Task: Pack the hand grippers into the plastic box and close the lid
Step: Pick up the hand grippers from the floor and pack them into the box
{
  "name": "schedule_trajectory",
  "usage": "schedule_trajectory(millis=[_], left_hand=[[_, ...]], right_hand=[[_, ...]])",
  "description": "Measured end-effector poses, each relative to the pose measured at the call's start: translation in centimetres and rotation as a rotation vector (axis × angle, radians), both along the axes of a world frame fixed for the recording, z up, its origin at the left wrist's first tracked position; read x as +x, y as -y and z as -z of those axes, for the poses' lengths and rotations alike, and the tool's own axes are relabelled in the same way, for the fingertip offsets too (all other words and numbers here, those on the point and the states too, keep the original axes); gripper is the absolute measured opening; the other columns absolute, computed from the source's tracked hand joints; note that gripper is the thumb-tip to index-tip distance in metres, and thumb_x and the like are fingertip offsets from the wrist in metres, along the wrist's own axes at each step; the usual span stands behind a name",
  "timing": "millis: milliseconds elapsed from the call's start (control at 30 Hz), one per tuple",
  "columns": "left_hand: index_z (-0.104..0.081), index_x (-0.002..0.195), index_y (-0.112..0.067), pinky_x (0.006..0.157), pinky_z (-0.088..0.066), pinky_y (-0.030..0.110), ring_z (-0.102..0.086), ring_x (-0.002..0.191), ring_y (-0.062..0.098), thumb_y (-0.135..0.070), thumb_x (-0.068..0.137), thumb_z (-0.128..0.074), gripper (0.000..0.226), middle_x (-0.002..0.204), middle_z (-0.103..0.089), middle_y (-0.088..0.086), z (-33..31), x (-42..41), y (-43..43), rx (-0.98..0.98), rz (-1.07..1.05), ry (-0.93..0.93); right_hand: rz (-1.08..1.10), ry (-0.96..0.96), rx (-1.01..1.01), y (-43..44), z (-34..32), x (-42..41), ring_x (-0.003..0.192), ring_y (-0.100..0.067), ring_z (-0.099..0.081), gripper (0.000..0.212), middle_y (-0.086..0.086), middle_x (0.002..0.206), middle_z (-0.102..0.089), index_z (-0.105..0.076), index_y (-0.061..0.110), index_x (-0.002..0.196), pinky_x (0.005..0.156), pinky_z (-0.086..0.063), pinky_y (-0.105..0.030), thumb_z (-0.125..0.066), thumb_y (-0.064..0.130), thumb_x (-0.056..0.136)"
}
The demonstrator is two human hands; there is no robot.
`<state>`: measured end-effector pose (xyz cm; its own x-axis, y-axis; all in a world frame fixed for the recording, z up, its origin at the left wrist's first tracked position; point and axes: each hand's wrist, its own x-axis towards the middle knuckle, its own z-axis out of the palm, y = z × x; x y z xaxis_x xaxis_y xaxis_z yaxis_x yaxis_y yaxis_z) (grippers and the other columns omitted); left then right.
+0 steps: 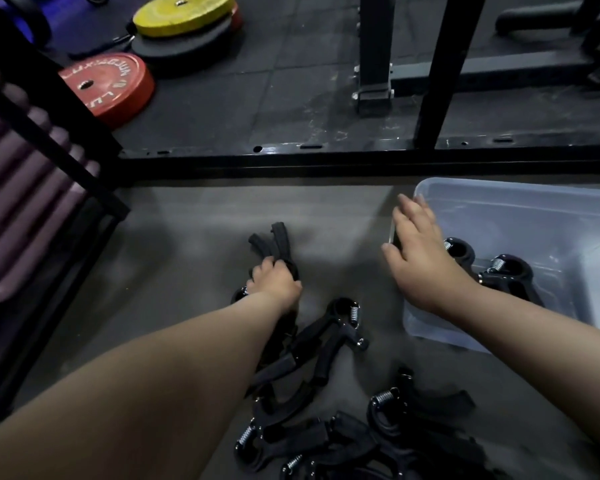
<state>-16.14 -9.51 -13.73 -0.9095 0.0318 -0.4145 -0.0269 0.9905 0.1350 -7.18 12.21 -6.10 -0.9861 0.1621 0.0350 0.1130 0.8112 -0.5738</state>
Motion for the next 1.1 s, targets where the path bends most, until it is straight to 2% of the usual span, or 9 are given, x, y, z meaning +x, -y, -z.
schedule_trajectory(millis=[200, 300, 433, 600, 700, 800, 900, 967, 1100], left_hand=[[-0.047, 0.127, -0.012, 0.098, -0.035, 0.043, -0.041, 0.124, 0.031, -0.052, 0.085, -0.058, 0.059, 0.130, -0.043, 0.010, 0.4, -0.3, 0.4, -0.197, 0.141, -0.197], [-0.047, 0.126, -0.015, 0.097, -0.036, 0.043, -0.041, 0.123, 0.032, -0.052, 0.084, -0.059, 0.057, 0.130, -0.043, 0.011, 0.5, -0.5, 0.5, -0.202, 0.111, -0.189], [-0.055, 0.118, -0.020, 0.094, -0.035, 0.043, -0.038, 0.120, 0.031, -0.046, 0.087, -0.056, 0.039, 0.126, -0.040, 0.010, 1.1, -0.1, 0.3, -0.260, 0.219, -0.217], [-0.057, 0.117, -0.020, 0.102, -0.030, 0.044, -0.032, 0.122, 0.032, -0.037, 0.090, -0.055, 0.031, 0.130, -0.036, 0.011, 1.1, -0.4, 0.2, -0.259, 0.210, -0.212], [-0.055, 0.116, -0.012, 0.112, -0.020, 0.050, -0.034, 0.125, 0.034, -0.034, 0.091, -0.052, 0.034, 0.131, -0.039, 0.013, 0.9, -0.1, 0.0, -0.090, 0.234, -0.351], [-0.054, 0.107, 0.001, 0.108, -0.027, 0.056, -0.045, 0.114, 0.043, -0.022, 0.092, -0.049, 0.028, 0.119, -0.049, 0.025, -0.8, 0.2, -1.5, 0.218, 0.077, -0.522], [-0.050, 0.104, 0.002, 0.095, -0.039, 0.045, -0.051, 0.105, 0.043, -0.030, 0.099, -0.040, 0.034, 0.113, -0.051, 0.026, -3.9, 0.3, -3.8, 0.518, -0.215, -0.540], [-0.048, 0.107, 0.003, 0.081, -0.037, 0.034, -0.052, 0.100, 0.036, -0.035, 0.101, -0.034, 0.041, 0.114, -0.052, 0.022, -6.3, 0.4, -5.7, 0.673, -0.369, -0.527], [-0.051, 0.110, -0.002, 0.084, -0.037, 0.030, -0.052, 0.106, 0.031, -0.034, 0.102, -0.026, 0.042, 0.109, -0.056, 0.016, -10.9, -0.3, -8.7, 0.781, -0.344, -0.535]], right_hand=[[-0.014, -0.012, -0.009, -0.2, 0.1, 0.1, 0.149, -0.010, 0.013, 0.060, -0.001, 0.164, 0.000, -0.021, 0.002, 0.153, 0.110, 0.011, -0.016, -0.044, 0.021, 0.100], [-0.016, -0.017, -0.016, -0.1, 0.1, 0.2, 0.149, -0.010, 0.014, 0.061, -0.001, 0.164, 0.000, -0.020, 0.002, 0.153, 0.108, 0.013, -0.014, -0.044, 0.020, 0.100], [-0.024, -0.026, -0.030, -0.2, 0.1, 0.2, 0.148, -0.009, 0.014, 0.061, 0.000, 0.164, 0.000, -0.020, 0.002, 0.153, 0.108, 0.012, -0.013, -0.044, 0.019, 0.099], [-0.032, -0.028, -0.043, -0.3, 0.3, 0.1, 0.148, -0.008, 0.015, 0.063, 0.001, 0.164, 0.001, -0.019, 0.003, 0.153, 0.106, 0.013, -0.011, -0.044, 0.020, 0.098], [-0.030, -0.031, -0.041, -0.3, 0.4, 0.1, 0.148, -0.008, 0.014, 0.063, 0.000, 0.164, 0.000, -0.019, 0.003, 0.153, 0.107, 0.013, -0.012, -0.045, 0.020, 0.098], [-0.027, -0.025, -0.038, -0.3, 0.1, 0.2, 0.149, -0.010, 0.014, 0.063, -0.002, 0.164, -0.002, -0.020, 0.002, 0.153, 0.111, 0.011, -0.016, -0.045, 0.019, 0.097], [-0.028, -0.001, -0.044, -0.3, -0.1, 0.4, 0.148, -0.010, 0.015, 0.064, -0.001, 0.164, -0.001, -0.018, 0.000, 0.153, 0.113, 0.008, -0.020, -0.042, 0.021, 0.097], [-0.029, 0.012, -0.048, -0.2, -0.2, 0.4, 0.148, -0.009, 0.017, 0.065, -0.001, 0.164, 0.001, -0.016, 0.000, 0.153, 0.114, 0.007, -0.021, -0.040, 0.021, 0.098], [-0.033, 0.024, -0.068, -0.4, -0.3, 0.4, 0.148, -0.009, 0.018, 0.065, 0.000, 0.164, 0.001, -0.014, 0.001, 0.154, 0.115, 0.006, -0.022, -0.040, 0.021, 0.098]])
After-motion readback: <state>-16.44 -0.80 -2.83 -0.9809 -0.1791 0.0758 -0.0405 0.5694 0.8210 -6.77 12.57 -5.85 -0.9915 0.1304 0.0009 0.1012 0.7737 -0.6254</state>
